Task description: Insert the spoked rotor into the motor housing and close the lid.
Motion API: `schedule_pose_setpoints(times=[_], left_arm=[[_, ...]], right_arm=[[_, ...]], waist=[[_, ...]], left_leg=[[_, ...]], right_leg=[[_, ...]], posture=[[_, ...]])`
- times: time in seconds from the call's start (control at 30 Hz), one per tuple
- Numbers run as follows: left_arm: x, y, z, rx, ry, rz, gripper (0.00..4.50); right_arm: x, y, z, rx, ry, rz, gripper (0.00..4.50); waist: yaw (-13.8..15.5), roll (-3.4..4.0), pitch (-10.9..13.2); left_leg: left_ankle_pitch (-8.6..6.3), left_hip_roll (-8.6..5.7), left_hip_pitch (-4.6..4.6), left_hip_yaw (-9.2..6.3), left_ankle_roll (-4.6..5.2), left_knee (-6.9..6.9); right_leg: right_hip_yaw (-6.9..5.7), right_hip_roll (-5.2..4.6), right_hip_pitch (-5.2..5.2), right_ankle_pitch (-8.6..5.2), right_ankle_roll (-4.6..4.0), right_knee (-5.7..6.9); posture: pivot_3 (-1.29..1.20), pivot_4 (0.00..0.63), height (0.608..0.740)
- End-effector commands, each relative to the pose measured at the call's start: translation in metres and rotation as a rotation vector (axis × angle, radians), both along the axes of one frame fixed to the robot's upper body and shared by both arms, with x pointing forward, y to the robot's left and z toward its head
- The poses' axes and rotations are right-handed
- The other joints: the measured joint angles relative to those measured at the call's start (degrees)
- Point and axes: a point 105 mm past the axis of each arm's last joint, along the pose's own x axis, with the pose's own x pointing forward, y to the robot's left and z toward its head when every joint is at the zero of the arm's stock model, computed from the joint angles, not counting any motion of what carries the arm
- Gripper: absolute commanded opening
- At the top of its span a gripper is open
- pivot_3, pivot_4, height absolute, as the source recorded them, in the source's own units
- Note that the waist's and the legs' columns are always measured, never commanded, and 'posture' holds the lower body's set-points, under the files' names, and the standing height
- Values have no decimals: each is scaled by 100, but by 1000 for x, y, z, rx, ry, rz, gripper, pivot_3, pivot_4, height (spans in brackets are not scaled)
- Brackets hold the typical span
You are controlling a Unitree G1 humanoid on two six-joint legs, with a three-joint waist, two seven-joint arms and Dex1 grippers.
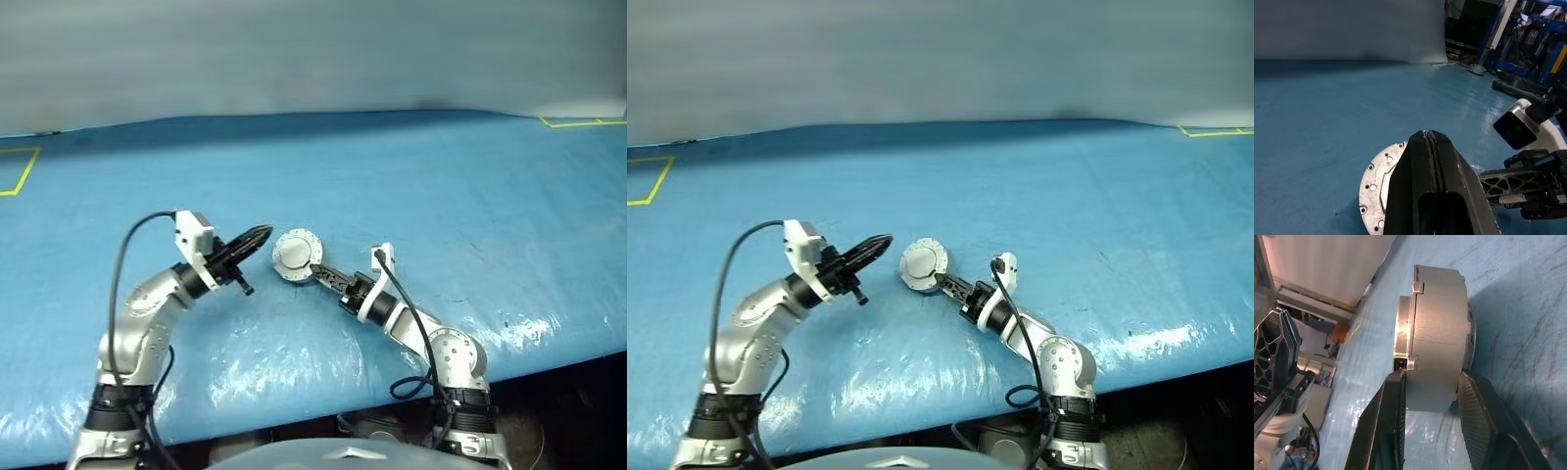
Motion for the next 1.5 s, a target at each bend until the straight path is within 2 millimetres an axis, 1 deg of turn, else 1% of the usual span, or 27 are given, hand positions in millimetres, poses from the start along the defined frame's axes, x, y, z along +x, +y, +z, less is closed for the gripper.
schedule_pose_setpoints(times=[0.03, 0.1, 0.17, 0.2, 0.27, 0.37, 0.47, 0.5, 0.53, 0.63, 0.67, 0.77, 0.87, 0.93, 1.0, 1.1, 1.17, 1.23, 1.37, 1.43, 1.5], left_arm=[[-4, 11, 3, -11, 19, 37, 0], [-3, 19, 3, -85, 58, 76, 0], [-5, 26, -1, -147, 94, 108, 0], [-7, 29, -3, -170, 113, 126, 180], [-10, 33, -7, -217, 144, 149, 622], [-18, 36, -4, -348, 179, 129, 1641], [-27, 32, -12, -393, 238, 94, 2588], [-29, 30, -13, -404, 250, 86, 2983], [-30, 28, -12, -430, 256, 80, 3266], [-32, 22, -6, -526, 266, 47, 4346], [-33, 20, -4, -551, 265, 28, 4481], [-32, 16, 7, -622, 245, 12, 4481], [-32, 10, 16, -659, 233, -22, 4481], [-33, 1, 14, -657, 259, -52, 4481], [-28, -5, 6, -687, 309, -53, 4481], [-19, -18, -12, -683, 405, -51, 4481], [-12, -23, -22, -690, 450, -33, 4481], [-6, -25, -22, -719, 454, -21, 4481], [-6, -41, -8, -790, 445, -107, 4481], [-7, -43, -10, -810, 465, -117, 4481], [-9, -41, -15, -825, 498, -104, 4481]], right_arm=[[4, 5, 27, 233, -2, -4, 1180], [6, 4, 33, 315, 9, -19, 1180], [7, 4, 43, 374, -13, -21, 1180], [6, 5, 49, 395, -30, -11, 1180], [4, 8, 61, 419, -66, 7, 1180], [2, 15, 77, 433, -111, 43, 1180], [-1, 21, 91, 442, -150, 93, 1180], [-2, 23, 95, 444, -163, 109, 1180], [-3, 24, 98, 444, -172, 122, 1180], [-7, 29, 104, 447, -190, 157, 1180], [-9, 31, 106, 445, -199, 174, 1180], [-15, 35, 107, 429, -212, 217, 1180], [-16, 36, 102, 406, -199, 223, 1180], [-15, 36, 100, 395, -194, 222, 1180], [-14, 36, 100, 388, -193, 219, 1180], [-12, 36, 100, 385, -192, 215, 1180], [-13, 37, 102, 384, -200, 219, 1180], [-14, 38, 105, 386, -209, 226, 1180], [-14, 38, 105, 385, -214, 223, 1180], [-14, 38, 105, 381, -214, 221, 1180], [-14, 38, 105, 374, -216, 218, 1180]], waist=[[-1, 2, 2], [2, 4, 4], [11, 4, 4], [9, 3, 4], [6, 3, 4], [-3, 4, 4], [-18, 4, 4], [-18, 4, 4], [-18, 4, 4], [7, 3, 4], [6, 3, 4], [1, 3, 4], [5, 2, 3], [5, 2, 3], [6, 2, 3], [9, 1, 3], [7, 1, 2], [-2, 0, 3], [-2, -1, 2], [-5, -1, 2], [-8, -1, 2]], left_leg=[[0, 0, 0, 0, 0, -2], [-1, -1, -12, 3, 1, -2], [3, -2, -41, 2, -5, 5], [13, -2, -59, 0, -21, 12], [12, -3, -63, 1, -20, 12], [12, -2, -64, 3, -20, 12], [12, 1, -63, 2, -20, 12], [12, 0, -63, 1, -20, 12], [11, 0, -62, 0, -19, 12], [11, -1, -63, -2, -19, 16], [12, -2, -63, -1, -20, 16], [12, -4, -63, 0, -21, 17], [13, -4, -64, 1, -21, 21], [13, -7, -63, 0, -21, 23], [13, -17, -62, 0, -21, 26], [12, -30, -64, -1, -20, 32], [13, -35, -63, -1, -20, 34], [13, -35, -62, -1, -20, 34], [12, -34, -65, 0, -20, 37], [13, -34, -65, 0, -20, 37], [12, -34, -65, 1, -19, 37]], right_leg=[[0, 1, 0, 0, 0, -2], [3, 1, -13, 1, 2, -2], [4, 1, -39, 6, 10, 0], [2, 1, -51, 9, 14, -1], [3, 1, -53, 10, 15, -2], [2, 2, -54, 10, 16, -4], [3, 6, -55, 9, 15, -1], [2, 6, -54, 9, 15, 0], [2, 7, -54, 9, 15, 1], [1, 7, -52, 9, 15, 0], [2, 7, -51, 10, 15, 0], [4, 7, -52, 10, 15, -1], [4, 7, -50, 11, 16, 0], [4, 7, -49, 11, 15, 1], [5, 8, -48, 12, 16, 2], [5, 8, -46, 13, 18, 2], [5, 8, -46, 14, 19, 4], [6, 10, -46, 14, 19, 5], [8, 12, -47, 16, 22, 3], [8, 12, -47, 16, 22, 3], [11, 12, -47, 16, 22, 3]], posture=[[0, 150, 740], [0, 150, 740], [0, 150, 740], [0, 150, 740], [0, 150, 740], [0, 150, 740], [0, 150, 740], [0, 150, 740], [0, 150, 740], [0, 150, 740], [0, 150, 740], [0, 150, 740], [0, 150, 740], [0, 150, 740], [0, 150, 740], [0, 150, 740], [0, 150, 740], [0, 150, 740], [0, 150, 740], [0, 150, 740], [0, 150, 740]])
